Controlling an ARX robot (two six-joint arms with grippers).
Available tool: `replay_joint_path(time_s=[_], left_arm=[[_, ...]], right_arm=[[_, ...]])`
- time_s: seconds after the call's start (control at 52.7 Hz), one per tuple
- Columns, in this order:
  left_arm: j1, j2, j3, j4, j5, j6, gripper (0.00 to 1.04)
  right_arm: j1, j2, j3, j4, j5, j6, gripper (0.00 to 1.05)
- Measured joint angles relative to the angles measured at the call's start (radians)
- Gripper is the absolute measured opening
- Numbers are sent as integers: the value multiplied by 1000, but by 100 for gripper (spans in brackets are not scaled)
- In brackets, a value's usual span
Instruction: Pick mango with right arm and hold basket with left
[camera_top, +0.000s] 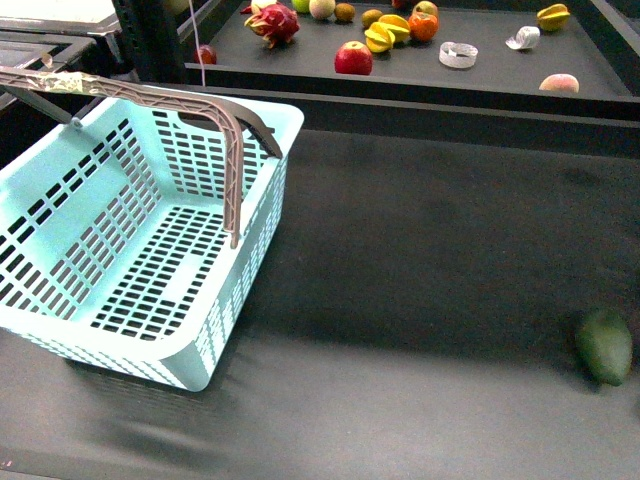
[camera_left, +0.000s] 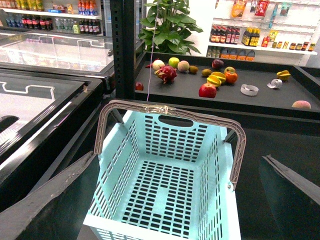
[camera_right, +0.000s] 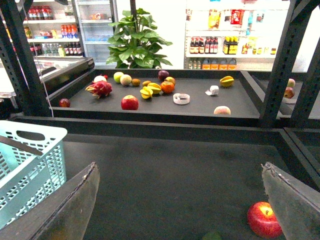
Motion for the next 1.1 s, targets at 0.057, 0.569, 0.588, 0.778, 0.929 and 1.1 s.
replay_joint_path(time_s=[0.057, 0.569, 0.588, 0.778, 0.929, 1.1], left_arm=[[0, 0, 0, 0, 0, 0, 99], [0, 0, 0, 0, 0, 0, 99], [0, 0, 0, 0, 0, 0, 99], [-246, 314, -8, 469, -662, -73, 99], [-254, 661, 7, 679, -669, -173, 99], [-217, 1025, 130, 769, -552, -337, 99]], right_arm=[[0, 0, 0, 0, 0, 0, 97], [0, 0, 0, 0, 0, 0, 97], [0, 0, 0, 0, 0, 0, 97], [0, 0, 0, 0, 0, 0, 97], [0, 0, 0, 0, 0, 0, 97], [0, 0, 0, 0, 0, 0, 97]])
